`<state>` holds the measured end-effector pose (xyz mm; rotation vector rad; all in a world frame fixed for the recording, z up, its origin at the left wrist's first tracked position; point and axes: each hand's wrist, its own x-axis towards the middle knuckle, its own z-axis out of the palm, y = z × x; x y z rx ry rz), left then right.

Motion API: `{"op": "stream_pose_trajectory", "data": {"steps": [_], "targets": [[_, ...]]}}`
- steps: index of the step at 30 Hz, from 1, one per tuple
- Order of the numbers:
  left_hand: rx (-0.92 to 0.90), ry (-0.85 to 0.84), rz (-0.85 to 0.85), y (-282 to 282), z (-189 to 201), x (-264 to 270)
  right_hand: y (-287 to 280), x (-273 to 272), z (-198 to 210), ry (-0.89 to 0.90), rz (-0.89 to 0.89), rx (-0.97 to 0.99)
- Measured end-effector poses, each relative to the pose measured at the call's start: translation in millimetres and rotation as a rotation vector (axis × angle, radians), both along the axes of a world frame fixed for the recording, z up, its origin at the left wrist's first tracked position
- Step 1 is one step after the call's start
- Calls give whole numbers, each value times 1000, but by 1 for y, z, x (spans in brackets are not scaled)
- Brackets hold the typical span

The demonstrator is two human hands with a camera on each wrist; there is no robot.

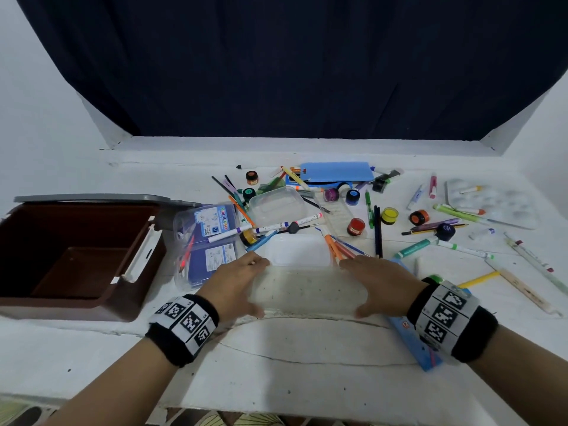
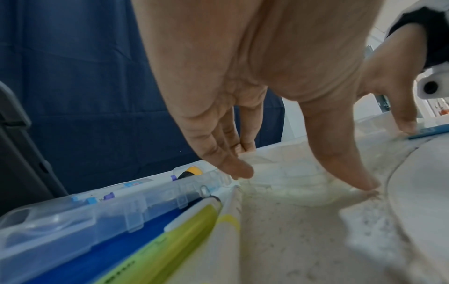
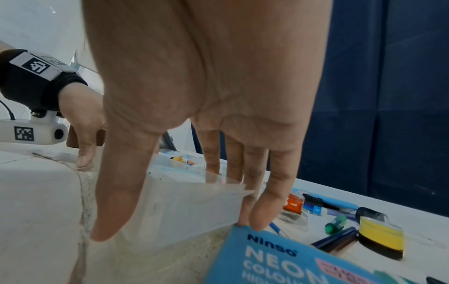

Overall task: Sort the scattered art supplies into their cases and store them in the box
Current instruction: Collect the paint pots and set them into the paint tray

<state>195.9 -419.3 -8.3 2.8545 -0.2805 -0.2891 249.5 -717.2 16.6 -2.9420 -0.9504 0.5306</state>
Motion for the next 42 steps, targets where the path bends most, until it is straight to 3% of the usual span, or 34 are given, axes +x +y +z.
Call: {"op": "stream_pose_trajectory", "data": {"steps": [16,19,22,26,32,37,42], "targets": [[-42,78,-1,6,17,-2,-2,-8,2,32,-21,46],[-130,-38,47,16,21,3,-7,-10,1,72,-67,144],[-190,-193,109,29,30,19,-11,-5,4,-38,-156,341],[-47,-119,146,36,37,47,-20,16,13,-200,-251,500],[210,-54,125,32,31,79,-21,61,15,-171,-234,378],[262,-35,121,29,23,96,-11,91,-2,-93,-200,143],[318,-57,92,26,15,102,-3,107,-12,-174,-150,-8]]}}
